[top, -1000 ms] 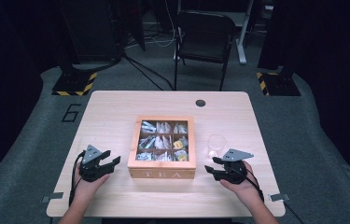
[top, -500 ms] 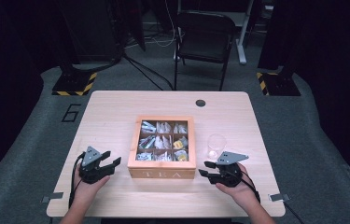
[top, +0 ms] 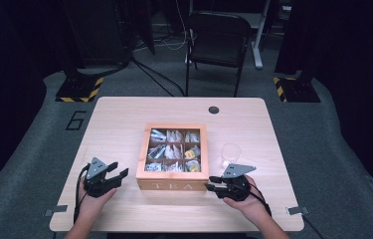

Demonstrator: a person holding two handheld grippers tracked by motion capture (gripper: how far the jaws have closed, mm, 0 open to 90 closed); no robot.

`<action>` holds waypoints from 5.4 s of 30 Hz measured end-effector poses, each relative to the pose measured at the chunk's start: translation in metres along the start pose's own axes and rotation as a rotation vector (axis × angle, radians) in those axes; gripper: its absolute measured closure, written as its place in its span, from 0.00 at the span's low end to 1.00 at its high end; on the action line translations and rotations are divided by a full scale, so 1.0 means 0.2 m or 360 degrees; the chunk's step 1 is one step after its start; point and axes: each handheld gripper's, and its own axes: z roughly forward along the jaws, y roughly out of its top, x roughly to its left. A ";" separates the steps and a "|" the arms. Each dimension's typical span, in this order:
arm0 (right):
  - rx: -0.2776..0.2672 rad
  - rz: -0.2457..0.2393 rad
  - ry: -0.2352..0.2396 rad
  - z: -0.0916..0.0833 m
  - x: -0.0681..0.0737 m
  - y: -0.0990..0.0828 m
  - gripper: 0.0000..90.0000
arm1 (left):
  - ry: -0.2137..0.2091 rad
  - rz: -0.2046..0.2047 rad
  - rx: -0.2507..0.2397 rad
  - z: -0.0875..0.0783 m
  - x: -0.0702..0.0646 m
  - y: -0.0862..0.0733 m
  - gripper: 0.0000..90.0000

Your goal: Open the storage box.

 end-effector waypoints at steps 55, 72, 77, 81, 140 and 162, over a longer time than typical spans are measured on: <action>-0.0156 0.0066 -0.0002 -0.04 -0.02 0.08 0.77 | -0.0247 0.0155 -0.0049 -0.03 -0.23 0.07 0.62; -0.0139 0.0056 -0.0002 -0.03 -0.02 0.07 0.77 | -0.0259 0.0141 -0.0031 0.00 -0.27 0.08 0.64; -0.0148 0.0058 -0.0003 -0.03 -0.02 0.08 0.77 | -0.0236 0.0144 -0.0046 -0.01 -0.28 0.09 0.64; -0.0171 0.0087 0.0002 -0.03 -0.02 0.08 0.76 | -0.0245 0.0142 -0.0035 -0.02 -0.27 0.10 0.63; -0.0318 0.0058 -0.0104 -0.14 -0.06 0.36 0.53 | -0.0274 0.0204 -0.0182 -0.07 -0.18 0.40 0.58; -0.0421 0.0018 -0.0132 -0.16 -0.12 0.47 0.51 | -0.0203 0.0190 -0.0270 -0.01 -0.16 0.51 0.57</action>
